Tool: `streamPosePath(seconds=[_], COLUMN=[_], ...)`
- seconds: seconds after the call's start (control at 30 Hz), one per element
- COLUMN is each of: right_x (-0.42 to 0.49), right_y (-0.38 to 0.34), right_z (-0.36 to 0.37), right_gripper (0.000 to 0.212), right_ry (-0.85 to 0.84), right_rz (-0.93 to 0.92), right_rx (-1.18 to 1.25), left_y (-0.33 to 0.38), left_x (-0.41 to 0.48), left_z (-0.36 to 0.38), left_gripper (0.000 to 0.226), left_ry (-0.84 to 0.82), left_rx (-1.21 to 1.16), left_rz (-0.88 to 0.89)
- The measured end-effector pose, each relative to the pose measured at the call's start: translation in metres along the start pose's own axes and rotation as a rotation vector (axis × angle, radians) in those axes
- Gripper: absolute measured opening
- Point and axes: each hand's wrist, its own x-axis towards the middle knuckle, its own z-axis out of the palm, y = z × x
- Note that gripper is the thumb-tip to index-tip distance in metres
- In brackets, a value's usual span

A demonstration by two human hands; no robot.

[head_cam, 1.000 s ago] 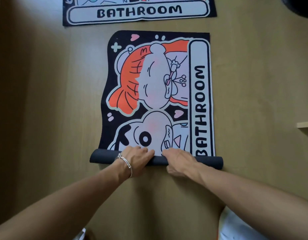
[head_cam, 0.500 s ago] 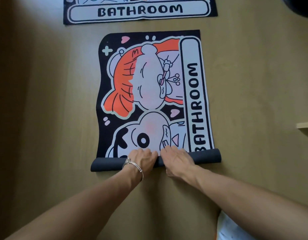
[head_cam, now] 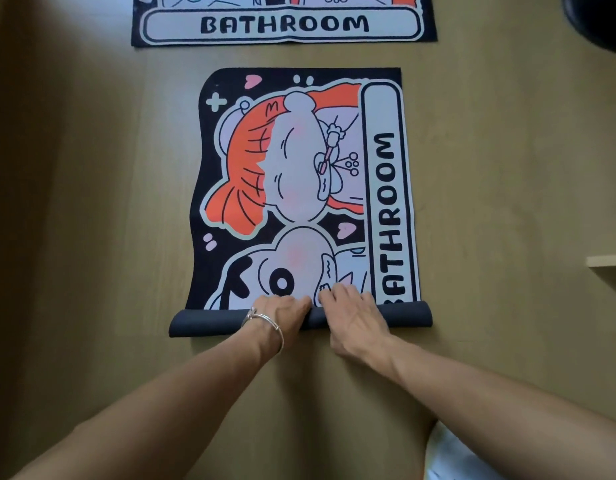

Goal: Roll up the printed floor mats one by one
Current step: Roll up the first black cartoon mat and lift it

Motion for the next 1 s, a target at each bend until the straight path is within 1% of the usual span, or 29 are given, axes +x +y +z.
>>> streamPosePath(seconds=[0.07,0.1,0.17,0.23,0.3,0.4,0.5,0.53,0.63,0.7,0.77,0.87,0.93,1.0], right_x=[-0.004,-0.004,0.001,0.006,0.006,0.001,-0.001,0.001,0.009,0.01,0.006,-0.001,-0.001,0.001], right_y=[-0.001,-0.002,-0.004,-0.005,-0.005,-0.001,0.001,0.001,0.0,-0.003,-0.005,-0.004,-0.002,-0.002], right_z=[0.005,0.006,0.003,0.0,0.001,0.004,0.005,0.005,0.003,0.001,0.001,0.005,0.007,0.005], right_gripper=[0.048,0.046,0.039,0.038,0.045,0.057,0.063,0.062,0.054,0.053,0.055,0.059,0.055,0.047], right_ry=[0.013,-0.001,-0.011,-0.008,0.009,0.048,0.012,-0.002,-0.02,-0.03,-0.009,0.046,0.05,0.038], right_rz=[-0.04,-0.023,0.039,0.064,0.055,-0.027,-0.08,-0.082,-0.038,-0.009,-0.022,-0.063,-0.069,-0.054], right_rx=[-0.066,-0.054,0.002,0.02,-0.013,-0.137,-0.198,-0.204,-0.169,-0.152,-0.189,-0.23,-0.227,-0.195], left_y=[0.0,0.001,0.003,0.004,0.005,0.009,0.011,0.009,-0.001,-0.001,0.001,0.004,0.004,0.001], left_x=[0.001,-0.001,-0.006,-0.008,-0.005,0.0,-0.005,-0.008,-0.012,-0.012,-0.008,-0.007,-0.01,-0.013], left_z=[-0.005,-0.004,0.0,0.004,0.005,-0.001,0.003,0.006,0.01,0.01,0.011,0.004,0.004,0.013], left_gripper=[0.027,0.03,0.035,0.034,0.031,0.029,0.027,0.027,0.035,0.03,0.027,0.025,0.028,0.038], left_ry=[-0.02,-0.013,0.061,0.118,0.13,0.115,0.112,0.131,0.285,0.244,0.185,0.187,0.202,0.235], left_rx=[-0.02,-0.029,-0.01,0.031,0.025,-0.026,-0.003,0.019,0.163,0.185,0.178,0.197,0.223,0.225], left_rz=[-0.005,-0.004,0.012,0.009,-0.028,-0.084,-0.066,-0.05,0.011,0.062,0.045,0.044,0.062,0.078])
